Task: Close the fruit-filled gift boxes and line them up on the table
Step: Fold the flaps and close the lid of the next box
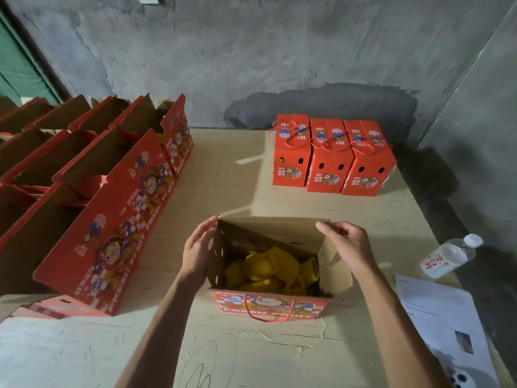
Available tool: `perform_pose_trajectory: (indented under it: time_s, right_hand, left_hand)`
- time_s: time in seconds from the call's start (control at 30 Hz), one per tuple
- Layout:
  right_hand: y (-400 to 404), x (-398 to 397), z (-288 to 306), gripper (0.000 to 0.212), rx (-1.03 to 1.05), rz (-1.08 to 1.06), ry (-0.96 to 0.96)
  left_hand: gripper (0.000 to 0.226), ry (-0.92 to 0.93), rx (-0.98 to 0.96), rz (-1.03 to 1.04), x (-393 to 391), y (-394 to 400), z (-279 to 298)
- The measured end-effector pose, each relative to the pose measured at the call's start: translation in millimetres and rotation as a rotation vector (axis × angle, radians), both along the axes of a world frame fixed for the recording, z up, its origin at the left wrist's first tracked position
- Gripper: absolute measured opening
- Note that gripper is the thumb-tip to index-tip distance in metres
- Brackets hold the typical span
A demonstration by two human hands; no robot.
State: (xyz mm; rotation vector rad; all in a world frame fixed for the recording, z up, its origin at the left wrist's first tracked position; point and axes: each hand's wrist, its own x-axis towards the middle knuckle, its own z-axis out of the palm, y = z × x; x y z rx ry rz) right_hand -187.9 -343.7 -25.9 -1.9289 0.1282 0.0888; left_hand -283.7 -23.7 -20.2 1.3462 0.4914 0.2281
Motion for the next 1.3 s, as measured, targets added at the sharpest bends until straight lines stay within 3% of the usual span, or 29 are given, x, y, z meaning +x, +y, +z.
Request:
perform_pose_trajectory:
  time_s: [0.13,0.2,0.33,0.43,0.5,0.6,0.73,0.87,1.03,1.3]
  right_hand:
    - [20.0,16.8,-4.7,0.061,-0.034,-0.045,0.164]
    - [29.9,13.8,-11.6,0.070,-0.029,-0.067,0.189]
    - [34.4,-14.6,-48.4,0.044,-0.063,-0.065,-0.002]
    - [31.3,-21.5,-61.9,0.048,-0.330,-0.037,-0.273]
    - [32.3,-26.2,-61.2,0.061,-0.446,-0.056,-0.480]
    - [32.8,-38.0,-50.7,0.072,-0.266,-0.030,-0.454]
    - [29.7,-46.2,-39.8,0.060,-0.141,-0.040,-0.462]
    - [29.3,-45.7,-34.7,0.053,-0.155,-0.037,-0.446]
    - [4.2,-55.1,-51.9,0.051,-0.265,0.188,-0.485]
    - [-0.8,-46.4,-50.7,0.048,-0.430,0.324,-0.503]
  left_hand:
    - [0.046,-0.057,-0.118,-0.135,5.9,-5.8,-16.5]
    - [0.052,0.002,-0.074,-0.186,10.4,-7.5,-25.3]
    - [0.053,0.174,0.238,-0.220,11.0,-11.0,-41.9]
    - [0.055,0.199,0.535,-0.272,10.8,-11.9,-48.4]
    - [0.062,0.085,0.685,-0.296,8.8,-11.2,-48.2]
    - [0.074,-0.056,0.698,-0.219,0.5,-13.1,-42.2]
    - [0.056,0.019,0.803,-0.056,-6.1,-17.9,-39.7]
    - [0.067,-0.021,0.844,-0.055,-8.6,-15.9,-42.3]
    - [0.061,-0.222,1.119,-0.119,-7.2,-14.6,-47.1]
    - [0.069,-0.080,1.238,-0.274,-1.7,-16.9,-45.2]
